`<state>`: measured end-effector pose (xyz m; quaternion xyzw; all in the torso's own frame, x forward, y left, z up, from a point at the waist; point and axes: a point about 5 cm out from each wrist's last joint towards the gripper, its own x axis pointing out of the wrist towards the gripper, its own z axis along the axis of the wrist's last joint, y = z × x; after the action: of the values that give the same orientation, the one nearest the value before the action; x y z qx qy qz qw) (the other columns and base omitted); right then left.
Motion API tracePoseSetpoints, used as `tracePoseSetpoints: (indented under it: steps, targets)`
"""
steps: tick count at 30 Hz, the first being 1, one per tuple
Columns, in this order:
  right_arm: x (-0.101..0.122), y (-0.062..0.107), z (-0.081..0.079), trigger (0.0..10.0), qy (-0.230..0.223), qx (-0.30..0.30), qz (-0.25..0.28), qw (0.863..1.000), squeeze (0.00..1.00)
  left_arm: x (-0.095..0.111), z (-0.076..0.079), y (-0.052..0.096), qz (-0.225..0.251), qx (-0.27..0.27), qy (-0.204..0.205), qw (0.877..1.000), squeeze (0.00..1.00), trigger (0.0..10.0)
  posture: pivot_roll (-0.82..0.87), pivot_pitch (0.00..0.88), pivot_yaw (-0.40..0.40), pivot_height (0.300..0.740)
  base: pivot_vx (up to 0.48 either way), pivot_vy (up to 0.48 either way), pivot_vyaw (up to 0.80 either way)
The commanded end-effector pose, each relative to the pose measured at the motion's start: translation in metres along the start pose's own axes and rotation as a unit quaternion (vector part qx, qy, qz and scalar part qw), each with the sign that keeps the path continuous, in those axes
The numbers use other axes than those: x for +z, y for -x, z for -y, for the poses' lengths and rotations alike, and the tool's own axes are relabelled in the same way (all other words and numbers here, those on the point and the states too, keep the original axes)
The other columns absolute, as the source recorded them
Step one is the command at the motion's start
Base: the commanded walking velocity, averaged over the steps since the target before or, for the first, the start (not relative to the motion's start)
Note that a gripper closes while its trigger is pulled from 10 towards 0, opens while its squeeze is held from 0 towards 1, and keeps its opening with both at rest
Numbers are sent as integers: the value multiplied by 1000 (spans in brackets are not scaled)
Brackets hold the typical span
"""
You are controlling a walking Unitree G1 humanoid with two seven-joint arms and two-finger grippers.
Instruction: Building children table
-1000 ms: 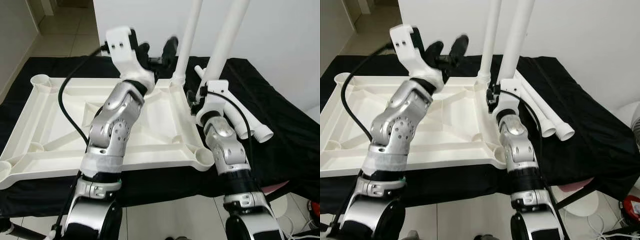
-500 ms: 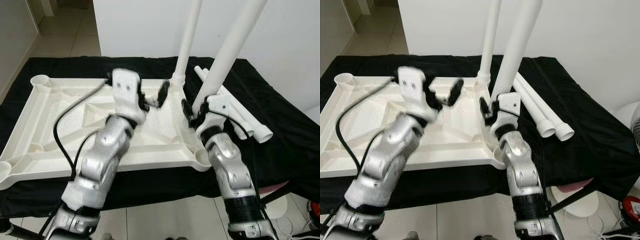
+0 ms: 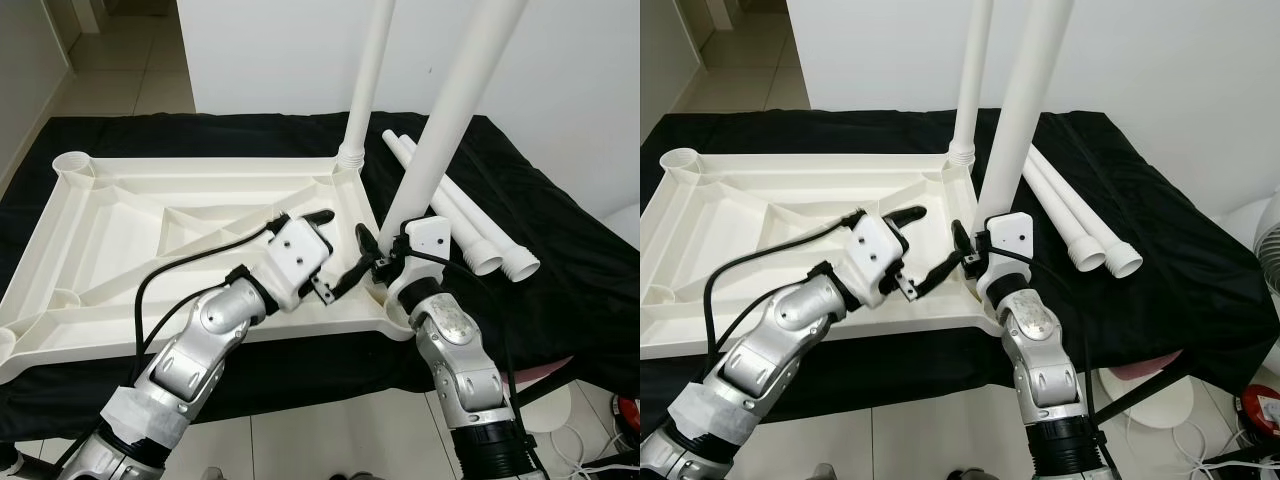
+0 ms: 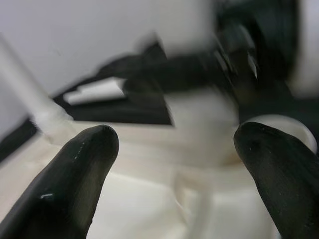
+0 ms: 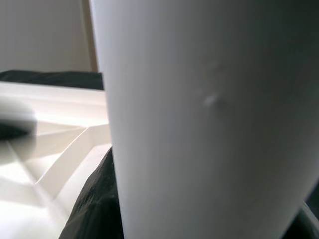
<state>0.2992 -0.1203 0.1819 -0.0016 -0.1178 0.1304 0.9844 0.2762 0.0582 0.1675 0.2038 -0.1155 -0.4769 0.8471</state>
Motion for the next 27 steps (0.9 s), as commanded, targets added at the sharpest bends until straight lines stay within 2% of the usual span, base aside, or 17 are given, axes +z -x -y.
tracePoseSetpoints:
  steps: [1,7,12,14,15,16,18,22,27]
  targets:
    - [7,0,5,10000,6,-10,16,1000,0,-7,7,-1,-17,-24,-14,999,0,10000,49,79,-53,740,0,0,0]
    - [9,0,8,10000,9,-19,21,1000,0,-21,9,-3,-54,-35,-41,997,0,10000,43,79,-49,740,0,0,0]
    - [13,-1,12,10000,12,-26,27,999,0,-39,3,-7,-111,-28,-86,990,0,10000,34,75,-44,740,0,0,0]
    - [13,-1,12,10000,12,-26,27,999,0,-39,3,-7,-111,-28,-86,990,0,10000,34,75,-44,740,0,0,0]
    - [14,-2,13,10000,13,-29,29,999,0,-43,-3,-10,-131,-9,-99,986,0,10000,33,72,-44,740,0,0,0]
    - [14,-2,13,10000,13,-29,29,999,0,-43,-3,-10,-131,-9,-99,986,0,10000,33,72,-44,740,0,0,0]
    - [16,-4,14,10000,13,-32,33,999,0,-51,-19,-17,-166,43,-102,980,0,10000,27,70,-39,740,0,0,0]
    - [16,-4,14,10000,13,-33,34,999,0,-52,-23,-18,-175,60,-99,978,0,10000,27,70,-39,740,0,0,0]
    - [17,-4,13,10000,11,-36,36,999,0,-56,-40,-23,-200,111,-97,969,0,10000,15,63,-32,740,0,0,0]
